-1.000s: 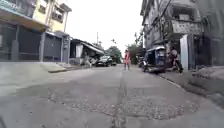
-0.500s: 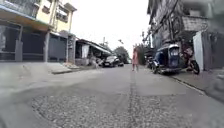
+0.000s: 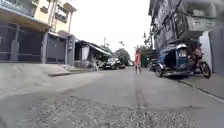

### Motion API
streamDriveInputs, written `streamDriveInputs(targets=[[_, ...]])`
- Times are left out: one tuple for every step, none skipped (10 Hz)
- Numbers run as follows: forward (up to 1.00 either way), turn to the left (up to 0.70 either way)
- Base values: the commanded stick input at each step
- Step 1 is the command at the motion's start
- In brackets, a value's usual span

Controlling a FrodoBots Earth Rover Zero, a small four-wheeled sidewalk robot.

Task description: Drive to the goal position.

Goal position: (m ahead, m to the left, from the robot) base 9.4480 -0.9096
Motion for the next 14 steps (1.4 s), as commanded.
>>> streamDriveInputs(targets=[[1.00,0.05],[1.00,0.08],[1.00,0.00],[1.00,0.00],[1.00,0.00],[1.00,0.00],[1.00,0.00],[1.00,0.01],[1.00,0.08],[1.00,0.13],[1.00,0.04],[1.00,-0.01],[1.00,-0.40],[1.00,-0.40]])
